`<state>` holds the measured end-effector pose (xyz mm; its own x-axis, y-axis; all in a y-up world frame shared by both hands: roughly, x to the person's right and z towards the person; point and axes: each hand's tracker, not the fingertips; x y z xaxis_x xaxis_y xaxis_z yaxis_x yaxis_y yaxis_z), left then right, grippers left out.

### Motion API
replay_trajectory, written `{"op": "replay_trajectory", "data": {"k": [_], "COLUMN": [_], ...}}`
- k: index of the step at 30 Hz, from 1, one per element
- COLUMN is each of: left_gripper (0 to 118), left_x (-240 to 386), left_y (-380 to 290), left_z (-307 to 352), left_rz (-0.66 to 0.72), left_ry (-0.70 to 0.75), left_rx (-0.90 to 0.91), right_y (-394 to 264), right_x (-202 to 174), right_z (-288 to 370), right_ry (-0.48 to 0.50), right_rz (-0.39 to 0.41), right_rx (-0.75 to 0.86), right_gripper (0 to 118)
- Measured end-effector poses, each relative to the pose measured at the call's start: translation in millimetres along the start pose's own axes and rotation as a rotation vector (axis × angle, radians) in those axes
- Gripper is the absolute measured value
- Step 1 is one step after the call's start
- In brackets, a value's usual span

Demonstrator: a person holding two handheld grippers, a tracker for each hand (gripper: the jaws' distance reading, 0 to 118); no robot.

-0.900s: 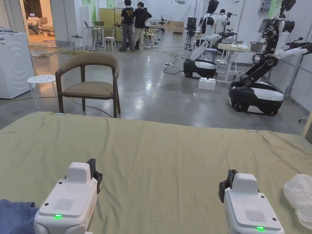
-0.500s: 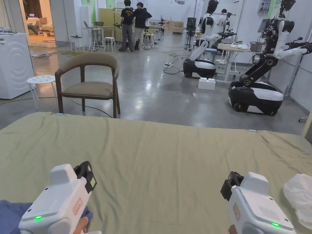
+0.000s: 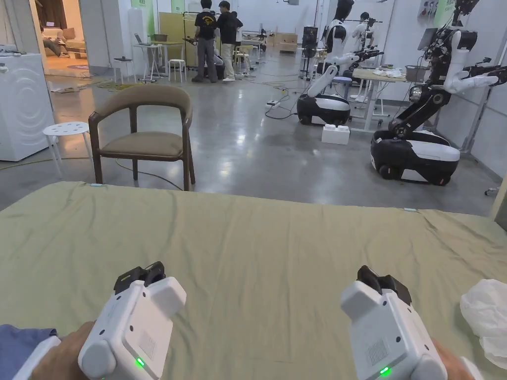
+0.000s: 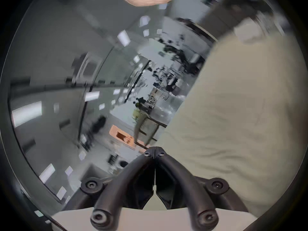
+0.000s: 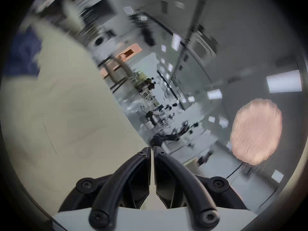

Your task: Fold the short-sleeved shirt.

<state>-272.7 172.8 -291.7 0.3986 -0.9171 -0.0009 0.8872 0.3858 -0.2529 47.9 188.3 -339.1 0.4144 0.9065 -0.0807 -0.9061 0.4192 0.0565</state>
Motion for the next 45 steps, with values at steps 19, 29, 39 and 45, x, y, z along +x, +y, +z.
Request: {"op": "replay_trajectory", "data": {"k": [19, 29, 39, 45], "left_gripper": [0, 0, 0, 1], "left_x": [-42, -53, -60, -57], "left_y": [-20, -12, -102, -205], "left_z": [17, 29, 41, 50], "left_rz": [1.535, 1.232, 0.949, 1.081], "left_ry": [-0.073, -0.06, -0.199, -0.317], "left_rx": [0.03, 0.009, -0.389, -0.596], "right_y": [-16, -7, 7, 12], "right_x": [18, 28, 2, -23], "right_z": [6, 13, 8, 1], "right_ry": [0.048, 0.007, 0.12, 0.193], "right_rz": [-1.196, -1.171, -1.097, -1.07], "right_rx": [-0.147, -0.132, -0.142, -0.176], "right_gripper": [2, 2, 2, 2]}}
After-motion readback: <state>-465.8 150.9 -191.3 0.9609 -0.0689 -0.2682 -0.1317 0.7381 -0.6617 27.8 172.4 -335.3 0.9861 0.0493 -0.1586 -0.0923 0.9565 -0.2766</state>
